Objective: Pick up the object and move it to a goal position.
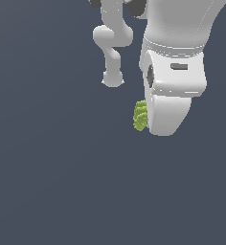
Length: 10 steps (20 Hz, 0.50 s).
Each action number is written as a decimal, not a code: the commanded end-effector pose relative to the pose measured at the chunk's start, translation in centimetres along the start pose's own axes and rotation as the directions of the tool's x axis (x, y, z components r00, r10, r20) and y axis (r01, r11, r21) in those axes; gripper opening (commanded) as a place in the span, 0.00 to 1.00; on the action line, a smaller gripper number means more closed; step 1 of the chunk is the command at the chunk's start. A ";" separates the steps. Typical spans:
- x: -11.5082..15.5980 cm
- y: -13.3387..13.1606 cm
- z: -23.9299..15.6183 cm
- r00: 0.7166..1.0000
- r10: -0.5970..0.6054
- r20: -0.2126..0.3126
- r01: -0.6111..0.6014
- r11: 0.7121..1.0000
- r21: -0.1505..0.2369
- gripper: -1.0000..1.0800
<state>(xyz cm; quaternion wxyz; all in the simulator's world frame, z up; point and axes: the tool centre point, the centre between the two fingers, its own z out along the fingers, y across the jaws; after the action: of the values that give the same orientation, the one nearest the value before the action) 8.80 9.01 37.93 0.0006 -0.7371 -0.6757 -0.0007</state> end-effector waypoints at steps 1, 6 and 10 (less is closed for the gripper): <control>0.2 0.3 -1.2 1.000 0.001 0.001 -0.001 1.000 0.001 0.00; 0.4 0.9 -2.7 1.000 0.001 0.001 -0.001 1.000 0.000 0.00; 0.6 1.1 -3.5 1.000 0.001 0.001 -0.001 1.000 0.000 0.00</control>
<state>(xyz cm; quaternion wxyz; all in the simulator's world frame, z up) 9.88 9.44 41.14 0.0003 -0.7374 -0.6755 -0.0002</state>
